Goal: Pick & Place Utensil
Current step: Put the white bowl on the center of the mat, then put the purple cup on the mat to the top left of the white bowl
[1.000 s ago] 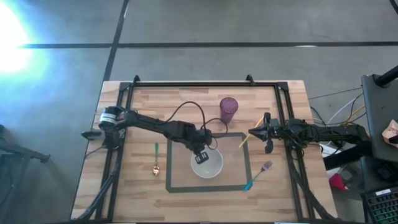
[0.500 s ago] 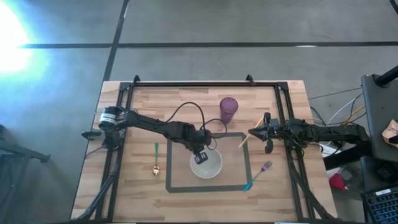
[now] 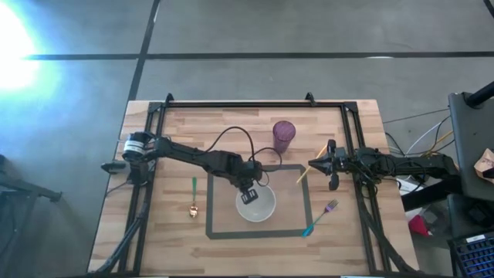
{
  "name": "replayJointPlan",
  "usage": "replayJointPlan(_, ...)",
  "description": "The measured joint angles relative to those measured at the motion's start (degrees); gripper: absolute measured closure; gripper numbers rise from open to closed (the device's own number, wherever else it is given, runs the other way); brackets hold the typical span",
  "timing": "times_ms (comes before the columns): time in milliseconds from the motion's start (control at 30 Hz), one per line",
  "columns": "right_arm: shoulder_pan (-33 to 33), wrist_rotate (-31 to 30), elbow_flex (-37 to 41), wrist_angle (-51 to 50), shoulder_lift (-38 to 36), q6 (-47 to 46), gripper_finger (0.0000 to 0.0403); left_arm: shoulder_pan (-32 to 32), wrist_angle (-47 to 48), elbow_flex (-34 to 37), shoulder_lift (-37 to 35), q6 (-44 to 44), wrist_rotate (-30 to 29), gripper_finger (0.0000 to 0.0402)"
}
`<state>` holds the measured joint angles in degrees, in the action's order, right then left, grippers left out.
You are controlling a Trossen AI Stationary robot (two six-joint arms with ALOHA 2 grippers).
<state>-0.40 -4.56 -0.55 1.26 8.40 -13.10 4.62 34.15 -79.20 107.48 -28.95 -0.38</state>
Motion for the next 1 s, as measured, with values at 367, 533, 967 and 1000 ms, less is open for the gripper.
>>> replayJointPlan(367,0.0,0.0,0.01,0.02,0.0,0.0,0.0375,-0.02,0.26,-0.02,-0.04,1.05,1.15,0.0313)
replayJointPlan(533,0.01,0.0,0.0,0.02,0.0,-0.11,0.0362,-0.07,0.37,-0.04,-0.7,1.11,2.45,0.0281)
replayJointPlan(967,-0.02,-0.15,-0.01,2.09,-0.01,-3.04,0.0287,-1.63,4.0,-0.07,-7.16,4.54,2.39,0.0264)
replayJointPlan(1000,-0.02,-0.15,-0.01,2.78,-0.01,-3.01,0.0282,-1.85,4.2,-0.07,-7.85,4.99,2.34,0.0264)
